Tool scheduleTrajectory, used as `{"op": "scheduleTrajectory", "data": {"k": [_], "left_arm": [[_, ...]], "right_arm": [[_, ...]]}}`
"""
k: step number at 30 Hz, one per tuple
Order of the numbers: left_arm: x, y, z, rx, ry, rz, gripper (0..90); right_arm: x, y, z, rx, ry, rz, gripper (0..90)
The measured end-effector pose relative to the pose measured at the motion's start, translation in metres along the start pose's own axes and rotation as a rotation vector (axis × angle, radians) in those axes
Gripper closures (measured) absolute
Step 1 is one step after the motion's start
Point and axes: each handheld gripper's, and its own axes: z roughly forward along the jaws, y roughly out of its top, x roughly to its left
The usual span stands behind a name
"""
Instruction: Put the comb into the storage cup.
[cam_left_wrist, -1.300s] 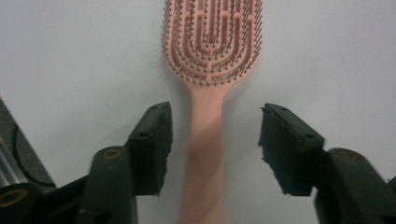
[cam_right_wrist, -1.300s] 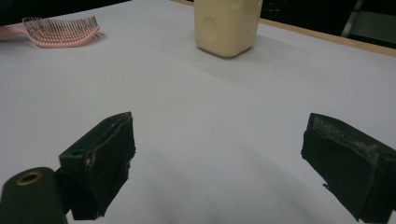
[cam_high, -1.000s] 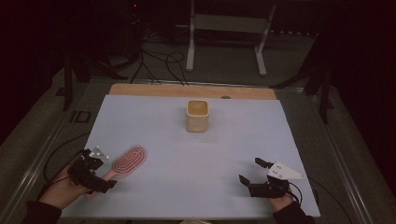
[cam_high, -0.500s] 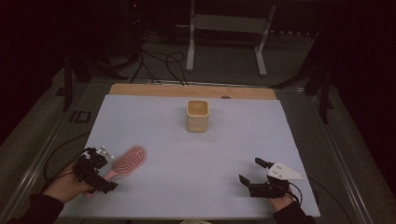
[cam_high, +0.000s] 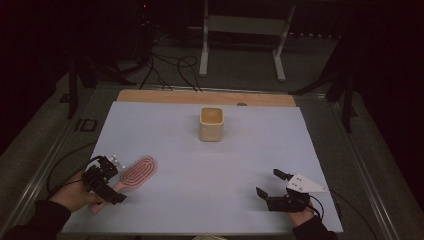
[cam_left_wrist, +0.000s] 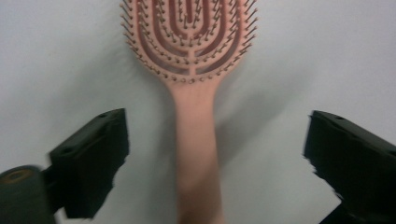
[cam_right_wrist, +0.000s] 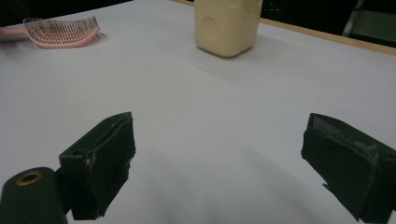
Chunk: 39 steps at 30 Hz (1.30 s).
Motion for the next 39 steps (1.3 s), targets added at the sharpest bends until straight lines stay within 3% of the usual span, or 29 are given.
{"op": "scheduleTrajectory", "data": {"k": [3, 21, 39], "left_arm": [[0.001, 0.001, 0.002, 0.015, -0.015, 0.008, 16.7], [0.007, 0.009, 0.006, 0.029, 0.002, -0.002, 48.4], [0.010, 0.015, 0.016, 0.077, 0.012, -0.030, 63.5]], "right_arm": [[0.000, 0.000, 0.000, 0.000, 0.000, 0.005, 9.3], [0.000, 0.000, -0.001, -0.005, -0.002, -0.002, 9.4], [0.000, 0.001, -0.001, -0.008, -0.005, -0.009, 9.4]]}}
